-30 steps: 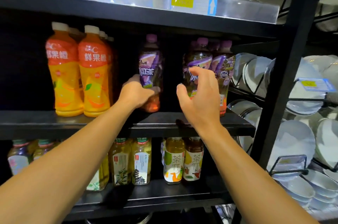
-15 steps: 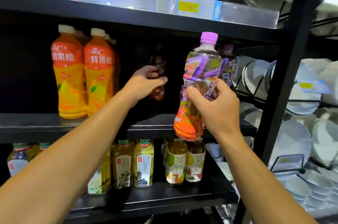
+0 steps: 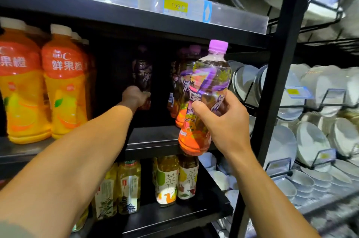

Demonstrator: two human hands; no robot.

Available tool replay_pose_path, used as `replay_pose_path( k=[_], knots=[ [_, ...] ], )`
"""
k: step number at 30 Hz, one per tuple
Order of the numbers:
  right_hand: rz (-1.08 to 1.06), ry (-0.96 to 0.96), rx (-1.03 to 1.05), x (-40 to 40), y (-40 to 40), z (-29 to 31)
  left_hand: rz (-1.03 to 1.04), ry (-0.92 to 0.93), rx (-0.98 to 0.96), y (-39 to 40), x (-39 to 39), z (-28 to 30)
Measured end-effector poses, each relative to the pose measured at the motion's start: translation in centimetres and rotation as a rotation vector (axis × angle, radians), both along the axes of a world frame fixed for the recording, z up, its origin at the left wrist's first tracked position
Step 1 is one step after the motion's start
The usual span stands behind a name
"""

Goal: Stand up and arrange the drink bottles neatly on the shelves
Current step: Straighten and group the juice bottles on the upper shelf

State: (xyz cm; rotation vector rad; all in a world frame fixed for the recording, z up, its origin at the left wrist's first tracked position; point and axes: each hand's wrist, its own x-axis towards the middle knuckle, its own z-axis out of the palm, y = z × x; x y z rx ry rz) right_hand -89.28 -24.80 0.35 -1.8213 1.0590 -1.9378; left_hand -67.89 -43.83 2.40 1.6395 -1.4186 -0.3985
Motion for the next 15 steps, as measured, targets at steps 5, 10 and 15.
replay_pose_path(
  k=[5, 10, 15],
  knots=[
    [-0.040, 0.016, 0.016, 0.3, -0.3, 0.2, 0.013, -0.114, -0.022, 1.7, -0.1, 0.3],
    [-0.066, 0.025, 0.022, 0.5, -0.6, 0.3, -0.109, -0.137, -0.065, 4.4, -0.1, 0.3],
    [-0.074, 0.035, 0.037, 0.5, -0.8, 0.3, -0.194, -0.030, -0.015, 6.4, -0.1, -0.2]
  ],
)
